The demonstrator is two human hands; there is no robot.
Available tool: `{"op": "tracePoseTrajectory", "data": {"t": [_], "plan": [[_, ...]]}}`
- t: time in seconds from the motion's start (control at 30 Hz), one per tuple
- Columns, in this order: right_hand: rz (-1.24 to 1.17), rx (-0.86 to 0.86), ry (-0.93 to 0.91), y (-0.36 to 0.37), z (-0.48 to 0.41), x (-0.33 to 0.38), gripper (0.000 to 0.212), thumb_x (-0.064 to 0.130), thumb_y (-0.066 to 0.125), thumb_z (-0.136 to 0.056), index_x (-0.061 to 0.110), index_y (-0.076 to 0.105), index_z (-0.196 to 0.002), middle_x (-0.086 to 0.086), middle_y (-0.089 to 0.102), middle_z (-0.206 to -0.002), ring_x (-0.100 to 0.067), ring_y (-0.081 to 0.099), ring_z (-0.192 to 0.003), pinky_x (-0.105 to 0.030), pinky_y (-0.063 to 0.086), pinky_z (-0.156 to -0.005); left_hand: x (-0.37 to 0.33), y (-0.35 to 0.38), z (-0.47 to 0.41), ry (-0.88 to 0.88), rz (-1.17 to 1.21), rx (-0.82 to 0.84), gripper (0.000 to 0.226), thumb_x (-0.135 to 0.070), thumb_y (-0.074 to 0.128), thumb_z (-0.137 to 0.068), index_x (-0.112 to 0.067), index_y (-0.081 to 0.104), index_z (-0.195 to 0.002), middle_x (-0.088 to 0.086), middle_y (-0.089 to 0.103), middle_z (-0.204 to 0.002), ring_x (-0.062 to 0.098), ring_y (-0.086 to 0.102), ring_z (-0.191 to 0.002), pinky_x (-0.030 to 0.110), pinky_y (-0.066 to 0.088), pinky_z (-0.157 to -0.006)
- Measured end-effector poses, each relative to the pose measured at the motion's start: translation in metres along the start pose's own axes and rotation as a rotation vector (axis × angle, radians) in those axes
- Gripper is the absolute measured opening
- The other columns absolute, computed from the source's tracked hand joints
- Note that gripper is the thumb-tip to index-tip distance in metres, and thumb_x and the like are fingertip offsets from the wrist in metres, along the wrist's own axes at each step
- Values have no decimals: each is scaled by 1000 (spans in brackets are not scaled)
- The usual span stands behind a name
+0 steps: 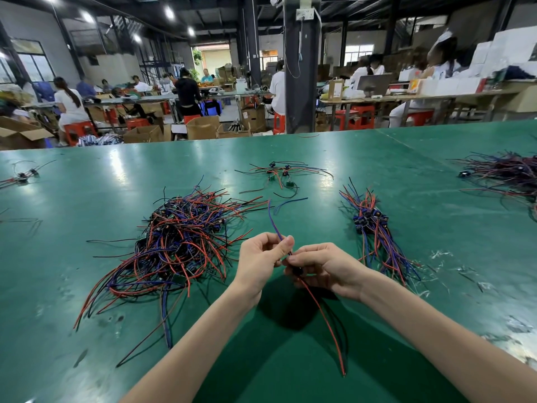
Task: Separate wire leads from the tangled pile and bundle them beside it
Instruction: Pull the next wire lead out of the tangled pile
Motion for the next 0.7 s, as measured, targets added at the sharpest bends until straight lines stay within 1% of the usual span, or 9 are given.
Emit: {"op": "tracePoseTrajectory", "data": {"t": [0.07, 0.13, 0.23, 0.33, 0.43, 0.57, 0.7], "plan": [[24, -15, -27, 0, 0, 1, 8, 1, 63, -83, 3, 71, -83, -17, 67, -87, -17, 63, -68, -29, 56, -62, -1, 0, 1, 25, -2, -11, 14, -12, 70, -83, -8, 64, -71, 3, 57, -61, 11, 49, -57, 24, 43, -61], [47, -39, -57, 1, 0, 3, 11, 0, 62, -83, 4, 70, -77, -16, 66, -85, -16, 62, -64, -29, 54, -57, 0, 0, 1, 34, -3, -23, 13, -11, 70, -82, -8, 64, -71, 3, 58, -62, 11, 50, -57, 23, 44, -60], [47, -84, -99, 1, 0, 3, 19, -4, 59, -81, 5, 67, -66, -13, 62, -70, -17, 58, -58, -27, 48, -49, 1, 1, 0, 37, -17, -30, 12, -11, 70, -83, -9, 65, -72, 6, 59, -65, 14, 50, -60, 25, 43, -61], [50, -117, -117, 0, -1, 3, 22, -5, 57, -79, 5, 64, -60, -13, 53, -60, -20, 51, -52, -27, 45, -47, 3, 2, -1, 24, -35, -26, 14, -13, 70, -83, -10, 65, -70, 7, 59, -66, 11, 47, -58, 22, 41, -59], [54, -83, -102, 1, -1, 2, 22, -4, 56, -81, 5, 61, -62, -12, 51, -59, -19, 49, -50, -27, 43, -49, 4, 1, -1, 5, -31, -21, 15, -14, 71, -82, -11, 65, -69, 5, 60, -64, 6, 46, -53, 20, 40, -57], [42, -31, -92, 3, 0, 1, 14, -1, 58, -83, 5, 61, -70, -12, 56, -63, -18, 50, -55, -26, 45, -50, 4, 0, -1, -3, -19, -31, 15, -14, 71, -83, -10, 65, -70, 10, 58, -68, 13, 48, -61, 25, 41, -62], [39, -5, -106, 5, 0, 2, 13, 4, 58, -86, 6, 62, -74, -11, 59, -65, -16, 51, -56, -26, 45, -49, 3, 0, -1, -18, -8, -24, 15, -14, 71, -83, -10, 65, -69, 9, 57, -66, 15, 47, -61, 29, 41, -64]]}}
Point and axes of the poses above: each hand's wrist, its own z-axis away from the middle knuckle, its own y-axis out of the palm, x = y × z, the point moved 6 cm from there along -z, towards the middle knuckle
